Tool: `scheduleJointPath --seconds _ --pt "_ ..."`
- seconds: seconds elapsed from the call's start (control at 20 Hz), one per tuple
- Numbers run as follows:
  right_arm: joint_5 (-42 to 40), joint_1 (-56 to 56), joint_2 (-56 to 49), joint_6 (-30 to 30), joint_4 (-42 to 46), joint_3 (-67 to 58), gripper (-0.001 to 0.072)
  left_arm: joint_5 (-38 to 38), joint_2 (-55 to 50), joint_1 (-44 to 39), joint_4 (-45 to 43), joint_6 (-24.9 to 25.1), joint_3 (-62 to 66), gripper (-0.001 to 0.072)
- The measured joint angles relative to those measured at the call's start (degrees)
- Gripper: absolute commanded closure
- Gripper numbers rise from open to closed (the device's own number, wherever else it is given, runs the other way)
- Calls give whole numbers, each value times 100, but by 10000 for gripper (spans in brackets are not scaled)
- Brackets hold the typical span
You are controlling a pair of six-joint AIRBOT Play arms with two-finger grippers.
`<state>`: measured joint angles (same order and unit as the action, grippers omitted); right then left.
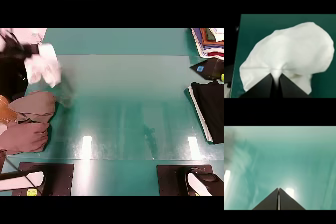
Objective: Fold the shirts.
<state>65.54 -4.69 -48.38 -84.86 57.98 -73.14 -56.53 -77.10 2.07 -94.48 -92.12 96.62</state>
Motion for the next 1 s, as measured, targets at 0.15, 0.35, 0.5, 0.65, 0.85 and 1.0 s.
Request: scheduleJointPath --seconds 0.15,0.35,0.5,0.65,0.85,1.0 --pt "-455 15 284 -37 -4 -33 699 -411 756 -542 105 227 514 680" --pt "-459 136 216 -55 0 -549 699 -979 1202 -1869 160 348 737 679" --pt "-144 170 -103 -55 15 -1165 699 -1314 1043 -3040 181 352 627 677" --pt "304 181 -450 -55 20 -1764 699 -1419 555 -4070 326 345 400 239" --pt "767 188 -752 -55 20 -2243 699 -1080 -186 -4802 551 310 256 95" --pt "901 188 -828 -55 20 -2358 699 -953 -470 -4649 306 184 199 95"
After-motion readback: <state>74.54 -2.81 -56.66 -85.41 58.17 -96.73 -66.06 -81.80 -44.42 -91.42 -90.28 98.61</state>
